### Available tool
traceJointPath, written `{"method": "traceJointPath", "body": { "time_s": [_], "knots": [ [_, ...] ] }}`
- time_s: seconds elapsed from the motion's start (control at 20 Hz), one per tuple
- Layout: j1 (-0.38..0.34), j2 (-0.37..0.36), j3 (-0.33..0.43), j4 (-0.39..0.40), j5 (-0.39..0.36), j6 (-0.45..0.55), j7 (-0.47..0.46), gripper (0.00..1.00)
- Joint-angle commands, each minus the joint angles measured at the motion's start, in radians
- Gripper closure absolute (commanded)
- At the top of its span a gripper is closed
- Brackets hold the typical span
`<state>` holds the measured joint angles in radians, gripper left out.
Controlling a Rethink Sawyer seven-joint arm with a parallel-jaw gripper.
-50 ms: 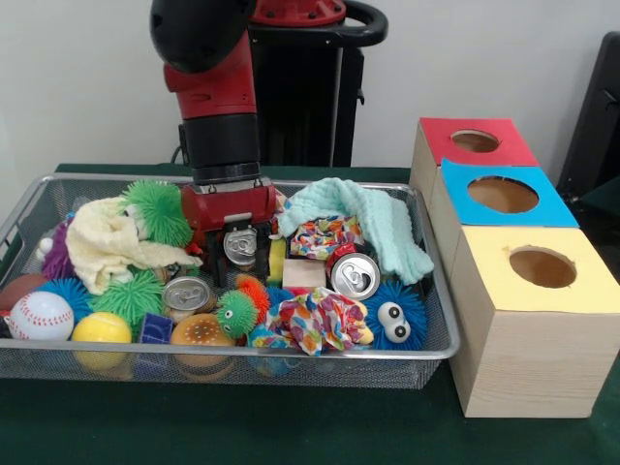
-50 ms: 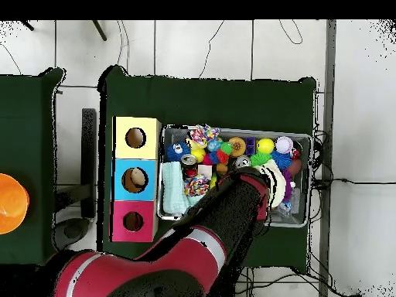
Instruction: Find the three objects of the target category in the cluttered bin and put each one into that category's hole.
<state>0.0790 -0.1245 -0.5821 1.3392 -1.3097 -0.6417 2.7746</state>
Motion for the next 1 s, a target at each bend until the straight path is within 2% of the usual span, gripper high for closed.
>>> {"method": "traceJointPath", "body": {
  "time_s": [0.05,0.2,0.4,0.7,0.75,0.85,0.9,1.0],
  "knots": [
    [0.013,0.040,0.175,-0.014,-0.045,-0.016,0.141,0.00],
    [0.006,0.029,0.186,-0.008,-0.046,-0.035,0.144,0.00],
    [-0.024,-0.001,0.214,0.011,-0.011,-0.081,0.097,0.00],
    [-0.057,-0.008,0.216,0.016,0.088,-0.047,-0.070,0.00],
    [-0.074,-0.007,0.218,0.023,0.136,-0.052,-0.129,0.00],
    [-0.086,-0.006,0.219,0.030,0.173,-0.067,-0.161,0.00],
    [-0.092,-0.006,0.219,0.033,0.191,-0.075,-0.177,1.00],
    [-0.105,-0.008,0.220,0.033,0.214,-0.097,-0.189,1.00]
  ]
}}
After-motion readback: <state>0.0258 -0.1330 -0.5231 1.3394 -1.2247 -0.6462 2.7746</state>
